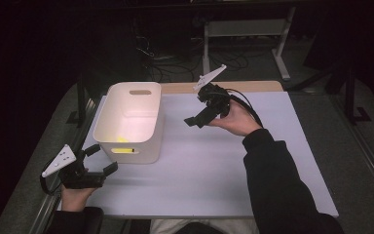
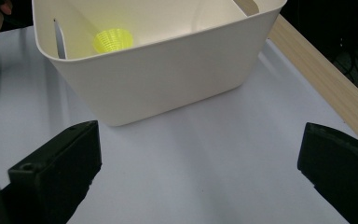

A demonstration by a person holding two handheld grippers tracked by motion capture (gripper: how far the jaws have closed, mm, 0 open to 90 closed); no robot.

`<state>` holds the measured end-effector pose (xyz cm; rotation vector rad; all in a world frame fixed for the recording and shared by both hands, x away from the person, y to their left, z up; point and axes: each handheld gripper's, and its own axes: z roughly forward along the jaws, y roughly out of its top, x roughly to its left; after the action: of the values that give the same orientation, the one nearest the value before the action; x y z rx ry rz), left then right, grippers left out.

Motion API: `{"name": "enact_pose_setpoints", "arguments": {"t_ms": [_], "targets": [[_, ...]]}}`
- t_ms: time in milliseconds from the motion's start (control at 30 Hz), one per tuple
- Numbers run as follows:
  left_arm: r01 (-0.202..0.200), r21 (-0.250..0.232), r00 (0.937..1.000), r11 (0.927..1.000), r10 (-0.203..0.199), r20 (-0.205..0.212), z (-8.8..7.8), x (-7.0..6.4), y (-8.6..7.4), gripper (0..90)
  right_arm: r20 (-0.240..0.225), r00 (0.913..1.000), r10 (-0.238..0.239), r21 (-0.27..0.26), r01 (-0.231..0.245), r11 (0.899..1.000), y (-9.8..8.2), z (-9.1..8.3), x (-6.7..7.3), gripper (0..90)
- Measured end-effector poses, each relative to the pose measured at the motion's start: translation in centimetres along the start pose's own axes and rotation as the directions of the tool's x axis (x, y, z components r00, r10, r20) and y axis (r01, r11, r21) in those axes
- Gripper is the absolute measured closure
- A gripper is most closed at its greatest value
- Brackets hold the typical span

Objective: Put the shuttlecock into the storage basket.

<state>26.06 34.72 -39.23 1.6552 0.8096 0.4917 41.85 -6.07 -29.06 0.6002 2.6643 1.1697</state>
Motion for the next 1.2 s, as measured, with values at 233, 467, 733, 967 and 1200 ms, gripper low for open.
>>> {"name": "enact_pose_setpoints", "arguments": {"t_ms": [233,467,733,967,1200], "targets": [[0.001,0.0,1.0,1.0,-0.001,-0.002,0.0,0.0,0.0,0.0,0.002,1.0,0.008,-0.011,-0.008,1.0,-0.7,-0.8,0.0,0.0],[0.002,0.001,1.0,1.0,-0.002,-0.003,0.0,0.0,0.0,0.0,0.01,0.9999,0.014,-0.022,-0.014,1.0,-1.8,-1.6,-0.1,0.0],[0.002,0.001,1.0,1.0,-0.002,-0.004,0.0,0.0,0.0,0.0,0.021,0.9995,0.024,-0.035,-0.024,0.999,-3.4,-2.4,-0.1,0.0],[0.002,0.0,1.0,1.0,-0.002,-0.004,0.0,0.0,0.0,0.0,0.029,0.9991,0.03,-0.037,-0.029,0.999,-4.5,-2.8,-0.1,0.0],[0.003,0.0,1.0,1.0,-0.003,-0.006,0.0,0.0,0.0,0.0,0.036,0.9987,0.037,-0.049,-0.035,0.998,-5.4,-3.3,0.1,0.0]]}}
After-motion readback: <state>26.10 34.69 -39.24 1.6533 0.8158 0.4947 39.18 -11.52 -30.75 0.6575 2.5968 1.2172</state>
